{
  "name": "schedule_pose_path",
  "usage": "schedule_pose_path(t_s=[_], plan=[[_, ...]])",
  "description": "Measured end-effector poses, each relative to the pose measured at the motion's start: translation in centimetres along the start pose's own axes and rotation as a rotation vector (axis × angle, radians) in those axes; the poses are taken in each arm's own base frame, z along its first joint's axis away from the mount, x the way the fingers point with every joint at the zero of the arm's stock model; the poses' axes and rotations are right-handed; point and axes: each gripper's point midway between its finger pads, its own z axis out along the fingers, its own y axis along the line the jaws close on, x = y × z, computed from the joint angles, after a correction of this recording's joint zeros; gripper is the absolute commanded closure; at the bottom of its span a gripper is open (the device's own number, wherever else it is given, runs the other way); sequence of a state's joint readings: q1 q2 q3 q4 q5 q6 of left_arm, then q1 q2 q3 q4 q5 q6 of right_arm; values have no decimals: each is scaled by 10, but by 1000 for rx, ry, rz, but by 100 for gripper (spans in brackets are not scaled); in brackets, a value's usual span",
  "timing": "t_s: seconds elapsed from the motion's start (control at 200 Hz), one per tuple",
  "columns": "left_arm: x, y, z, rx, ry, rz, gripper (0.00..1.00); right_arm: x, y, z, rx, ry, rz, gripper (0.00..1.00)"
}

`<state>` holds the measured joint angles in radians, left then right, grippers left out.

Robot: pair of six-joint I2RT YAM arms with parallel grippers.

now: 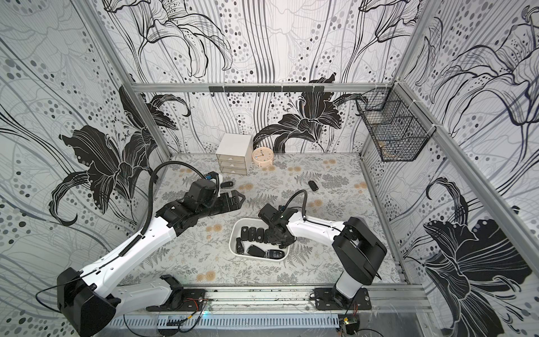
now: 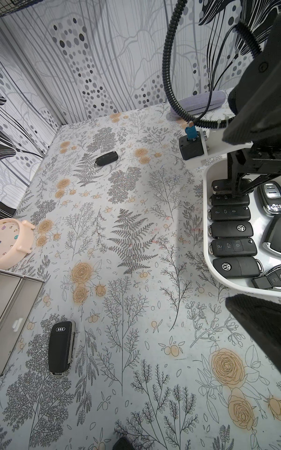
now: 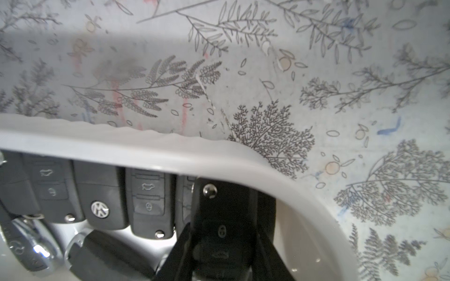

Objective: Place the car key into the storage box
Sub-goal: Place the car key in the storage box.

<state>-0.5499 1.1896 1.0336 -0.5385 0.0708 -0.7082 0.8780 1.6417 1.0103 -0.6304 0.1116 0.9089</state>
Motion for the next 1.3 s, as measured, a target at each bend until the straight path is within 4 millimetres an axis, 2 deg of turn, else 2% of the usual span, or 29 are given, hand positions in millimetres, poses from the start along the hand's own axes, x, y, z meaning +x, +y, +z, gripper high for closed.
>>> schedule_pose_path(t_s=[0.115,0.426,0.531,0.701,0.881,0.906,1.297], plan=[[0,0,0,0,0,0,1,0,-1,1,5,-1,18,54],[0,4,-2,-15,-7,3,1,-4,2,-5,-9,-18,19,40],[1,10,-1,-40,-11,4,1,-10,6,-19,-36,-48,9,32],[-2,25,5,-99,-18,-6,1,-29,18,-56,-125,-142,-17,17],[-9,55,13,-197,-23,-45,1,-48,32,-92,-212,-242,-52,5],[-11,60,14,-209,-24,-52,1,-50,34,-95,-219,-254,-63,0],[-46,147,19,-409,-86,-201,1,-79,64,-130,-300,-360,-192,0]])
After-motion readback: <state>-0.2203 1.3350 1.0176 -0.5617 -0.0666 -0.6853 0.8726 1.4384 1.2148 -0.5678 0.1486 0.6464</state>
